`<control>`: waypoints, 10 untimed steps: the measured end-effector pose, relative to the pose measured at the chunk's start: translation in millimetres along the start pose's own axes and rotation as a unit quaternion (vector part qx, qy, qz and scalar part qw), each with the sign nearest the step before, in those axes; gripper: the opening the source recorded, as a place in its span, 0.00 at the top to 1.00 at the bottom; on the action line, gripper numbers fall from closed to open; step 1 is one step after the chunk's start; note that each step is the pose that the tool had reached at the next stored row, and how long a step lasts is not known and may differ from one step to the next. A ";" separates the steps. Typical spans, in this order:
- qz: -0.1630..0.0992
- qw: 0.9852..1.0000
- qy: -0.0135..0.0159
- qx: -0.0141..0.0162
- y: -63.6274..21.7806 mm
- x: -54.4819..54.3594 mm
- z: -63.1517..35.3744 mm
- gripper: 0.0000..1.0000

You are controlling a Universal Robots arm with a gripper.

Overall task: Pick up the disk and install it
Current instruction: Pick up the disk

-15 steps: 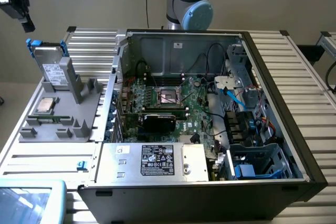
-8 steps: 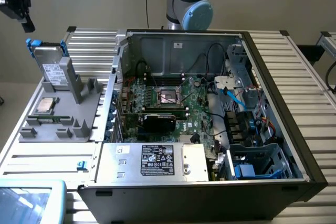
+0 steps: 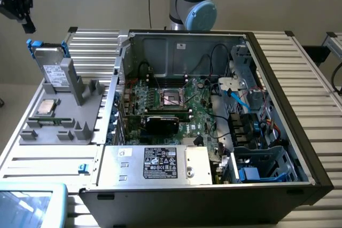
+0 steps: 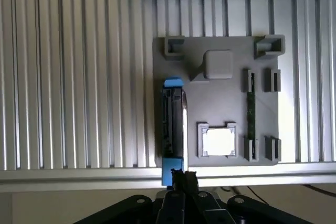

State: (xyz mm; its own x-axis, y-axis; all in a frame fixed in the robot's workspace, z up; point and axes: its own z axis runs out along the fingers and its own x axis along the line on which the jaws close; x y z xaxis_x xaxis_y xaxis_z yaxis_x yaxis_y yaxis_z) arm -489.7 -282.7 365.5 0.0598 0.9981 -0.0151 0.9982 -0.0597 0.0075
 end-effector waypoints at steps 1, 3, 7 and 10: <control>0.009 1.000 0.000 0.000 0.0 0.0 0.1 0.89; 0.018 1.000 0.000 0.000 0.0 0.0 0.1 0.89; 0.018 1.000 0.000 0.000 0.0 0.0 0.1 0.89; 0.018 1.000 0.000 0.000 0.0 0.0 0.1 0.89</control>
State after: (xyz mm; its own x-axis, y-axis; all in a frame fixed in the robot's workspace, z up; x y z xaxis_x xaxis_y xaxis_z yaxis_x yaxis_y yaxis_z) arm -489.7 -282.7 365.4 0.0952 0.9953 -0.0152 0.9954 -0.0951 0.0074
